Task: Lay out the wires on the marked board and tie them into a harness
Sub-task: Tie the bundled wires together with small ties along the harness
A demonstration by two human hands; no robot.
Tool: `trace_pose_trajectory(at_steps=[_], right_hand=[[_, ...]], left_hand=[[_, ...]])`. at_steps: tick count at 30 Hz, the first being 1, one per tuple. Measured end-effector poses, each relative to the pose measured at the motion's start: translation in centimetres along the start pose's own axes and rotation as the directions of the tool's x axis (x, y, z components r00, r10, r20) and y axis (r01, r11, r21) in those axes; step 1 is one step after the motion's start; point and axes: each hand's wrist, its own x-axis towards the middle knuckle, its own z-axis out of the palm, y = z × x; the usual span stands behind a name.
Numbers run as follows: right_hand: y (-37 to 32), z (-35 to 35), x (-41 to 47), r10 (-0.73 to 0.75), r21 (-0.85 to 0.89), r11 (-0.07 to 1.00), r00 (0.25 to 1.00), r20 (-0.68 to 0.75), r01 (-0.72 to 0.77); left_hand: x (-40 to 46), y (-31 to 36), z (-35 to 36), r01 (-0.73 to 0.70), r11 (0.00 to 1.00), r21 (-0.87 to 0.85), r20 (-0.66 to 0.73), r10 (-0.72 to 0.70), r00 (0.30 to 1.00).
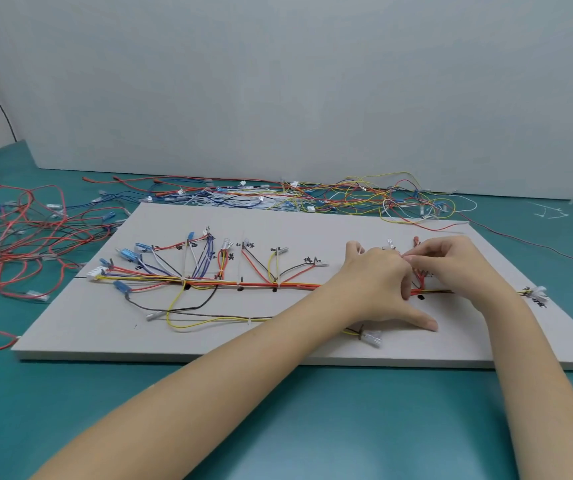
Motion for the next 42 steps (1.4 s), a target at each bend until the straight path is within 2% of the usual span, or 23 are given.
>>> trace_pose_trajectory(at_steps=[7,15,20,22,24,28,31,33,35,37,42], right_hand=[[0.0,-0.1,-0.1,0.003,0.023,1.000,1.000,0.004,-0.003],[-0.1,-0.5,-0.2,0.023,0.071,0.997,0.999,0.036,-0.025],[-0.3,-0.4,-0.4,-0.001,0.106,0.994,1.000,0.014,0.000],[-0.5,-0.4,-0.5,-0.014,0.100,0.995,1.000,0.018,0.012],[-0.5,-0.5,-0.5,-0.015,0.090,0.996,1.000,0.023,0.013],[-0.5,-0.6,-0.5,0.010,0.062,0.998,1.000,0.029,-0.011],[-0.4,-0.8,-0.6,0.017,0.024,1.000,0.999,0.039,-0.018],[-0.6,-1.0,-0.7,0.009,0.033,0.999,0.999,0.049,-0.010],[-0.7,-1.1,-0.9,-0.004,0.065,0.998,0.997,0.072,-0.001],[-0.8,-1.2,-1.0,-0.010,0.068,0.998,0.997,0.076,0.005],[-0.6,-1.2,-0.8,0.010,0.045,0.999,0.999,0.048,-0.013]], left_hand=[[0.5,0.1,0.2,-0.038,0.998,0.039,-0.025,0.039,0.999],[0.4,0.1,0.8,-0.043,0.995,-0.085,-0.035,0.040,0.999],[0.6,0.4,1.5,-0.060,0.993,0.105,-0.034,0.063,0.997],[0.8,0.5,1.7,-0.059,0.991,0.116,-0.032,0.063,0.997],[1.1,0.6,1.4,-0.048,0.997,0.060,-0.013,0.049,0.999],[1.2,0.6,1.1,-0.033,0.964,-0.265,-0.017,0.030,0.999],[1.1,0.7,1.3,-0.034,0.938,-0.345,-0.061,0.014,0.998],[1.1,1.0,1.5,0.019,0.861,-0.508,-0.042,-0.047,0.998],[1.0,1.4,1.7,0.123,0.690,-0.713,0.036,-0.139,0.990],[1.0,1.6,1.8,0.183,0.537,-0.824,0.095,-0.186,0.978],[1.6,1.5,1.9,0.211,0.408,-0.888,0.120,-0.237,0.964]])
